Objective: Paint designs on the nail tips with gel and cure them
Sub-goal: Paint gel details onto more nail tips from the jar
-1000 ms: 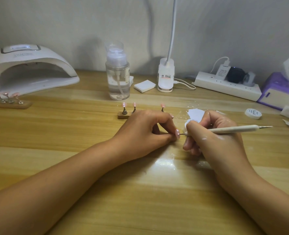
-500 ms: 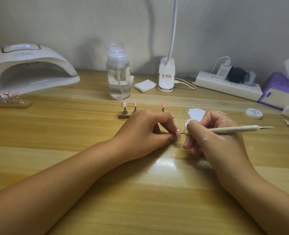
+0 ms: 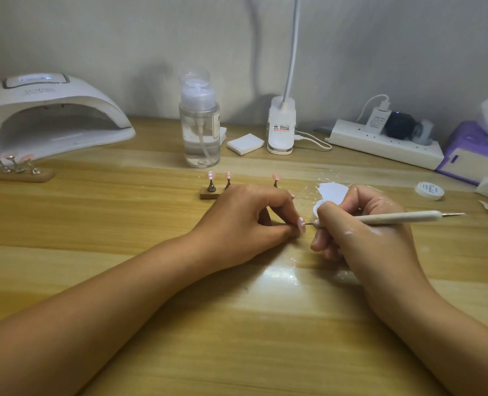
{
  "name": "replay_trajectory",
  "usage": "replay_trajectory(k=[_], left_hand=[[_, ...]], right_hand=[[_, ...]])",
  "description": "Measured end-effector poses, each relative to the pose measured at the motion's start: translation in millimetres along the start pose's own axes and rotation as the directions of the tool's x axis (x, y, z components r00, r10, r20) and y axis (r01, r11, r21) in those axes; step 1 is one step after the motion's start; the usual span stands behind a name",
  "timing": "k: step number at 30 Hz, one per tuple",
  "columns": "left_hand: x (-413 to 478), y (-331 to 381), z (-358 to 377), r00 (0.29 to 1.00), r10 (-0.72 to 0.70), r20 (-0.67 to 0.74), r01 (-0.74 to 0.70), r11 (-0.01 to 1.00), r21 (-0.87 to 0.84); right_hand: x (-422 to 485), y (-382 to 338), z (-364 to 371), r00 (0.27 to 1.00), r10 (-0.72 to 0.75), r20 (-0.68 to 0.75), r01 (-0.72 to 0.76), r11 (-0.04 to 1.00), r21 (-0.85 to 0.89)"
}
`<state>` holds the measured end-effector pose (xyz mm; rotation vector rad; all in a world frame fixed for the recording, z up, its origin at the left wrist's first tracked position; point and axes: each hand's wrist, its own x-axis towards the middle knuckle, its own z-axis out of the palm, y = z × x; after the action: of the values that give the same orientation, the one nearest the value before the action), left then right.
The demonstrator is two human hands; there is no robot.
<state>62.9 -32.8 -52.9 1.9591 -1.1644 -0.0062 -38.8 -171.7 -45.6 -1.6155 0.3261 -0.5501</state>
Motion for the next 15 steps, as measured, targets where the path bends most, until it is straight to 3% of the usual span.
replay_trajectory(k=[15], left_hand=[[-0.3, -1.1, -0.1, 1.000, 0.000, -0.004, 0.000, 1.000, 0.005]], right_hand=[[-0.5, -0.8, 0.6, 1.000, -0.010, 0.008, 0.010, 1.000, -0.005]])
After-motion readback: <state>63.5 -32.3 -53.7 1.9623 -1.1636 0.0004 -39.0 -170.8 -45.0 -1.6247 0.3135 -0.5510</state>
